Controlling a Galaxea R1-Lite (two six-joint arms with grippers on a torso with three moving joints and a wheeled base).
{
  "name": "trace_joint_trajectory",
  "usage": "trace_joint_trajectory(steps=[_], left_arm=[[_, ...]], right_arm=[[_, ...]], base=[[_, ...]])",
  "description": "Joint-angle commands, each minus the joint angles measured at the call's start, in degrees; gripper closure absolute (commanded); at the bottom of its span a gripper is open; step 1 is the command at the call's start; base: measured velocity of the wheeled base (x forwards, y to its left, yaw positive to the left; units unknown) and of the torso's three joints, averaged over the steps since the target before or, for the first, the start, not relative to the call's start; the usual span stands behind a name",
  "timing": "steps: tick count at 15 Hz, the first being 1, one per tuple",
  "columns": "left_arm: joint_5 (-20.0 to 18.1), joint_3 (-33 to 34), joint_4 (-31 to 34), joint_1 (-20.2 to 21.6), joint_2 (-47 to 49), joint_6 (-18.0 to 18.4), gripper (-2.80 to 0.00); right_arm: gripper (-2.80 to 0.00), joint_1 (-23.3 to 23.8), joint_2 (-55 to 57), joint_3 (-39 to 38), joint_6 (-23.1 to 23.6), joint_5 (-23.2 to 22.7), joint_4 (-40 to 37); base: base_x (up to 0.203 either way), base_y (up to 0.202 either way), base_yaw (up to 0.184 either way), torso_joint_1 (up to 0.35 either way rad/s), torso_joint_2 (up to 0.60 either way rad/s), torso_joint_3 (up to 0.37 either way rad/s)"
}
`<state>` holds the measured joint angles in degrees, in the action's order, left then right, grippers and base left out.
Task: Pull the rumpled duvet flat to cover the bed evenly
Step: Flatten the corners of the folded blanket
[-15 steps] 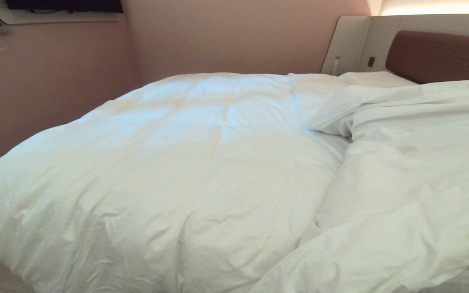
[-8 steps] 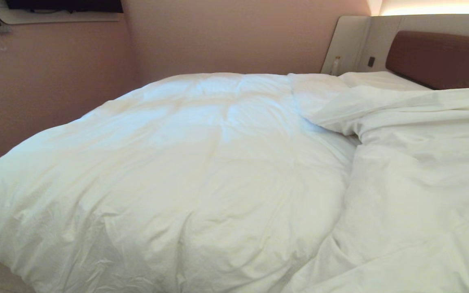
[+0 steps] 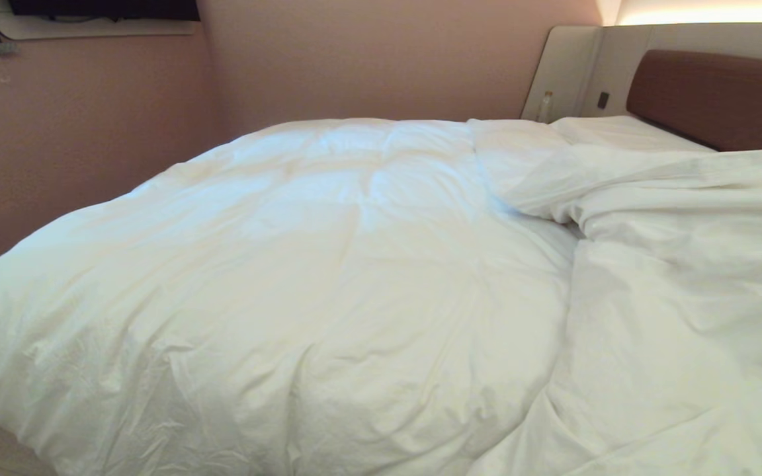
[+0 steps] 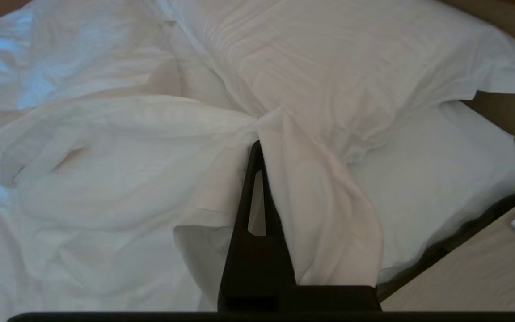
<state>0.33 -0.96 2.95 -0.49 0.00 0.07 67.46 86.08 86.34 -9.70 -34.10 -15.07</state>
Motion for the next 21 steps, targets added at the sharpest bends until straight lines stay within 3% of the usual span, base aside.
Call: trace_joint_trajectory(steps=[1, 7, 12, 21], left_arm=[[0.03, 0.00, 0.03, -0.04, 0.00, 0.02, 0.00], [-0.06, -0.09, 0.03, -0.04, 0.00, -0.13, 0.00], [-0.06, -0.09, 0.12, -0.04, 0.00, 0.02, 0.00], [-0.14, -0.09, 0.05, -0.03, 0.00, 0.02, 0.00]], right_arm=[[0.00, -0.98, -0.83, -1.27, 0.30, -0.27, 0.04], [0.00, -3.46, -1.16, -4.87, 1.34, 0.37, 0.39], [0.00, -3.83, -0.21, -10.14, 9.43, 0.96, 0.48], [0.00, -0.86, 0.18, -10.52, 10.08, 1.40, 0.48]], base=[[0.000, 0.000, 0.000, 0.000, 0.00, 0.000], [0.000, 0.000, 0.000, 0.000, 0.00, 0.000], [0.000, 0.000, 0.000, 0.000, 0.00, 0.000], [0.000, 0.000, 0.000, 0.000, 0.00, 0.000]])
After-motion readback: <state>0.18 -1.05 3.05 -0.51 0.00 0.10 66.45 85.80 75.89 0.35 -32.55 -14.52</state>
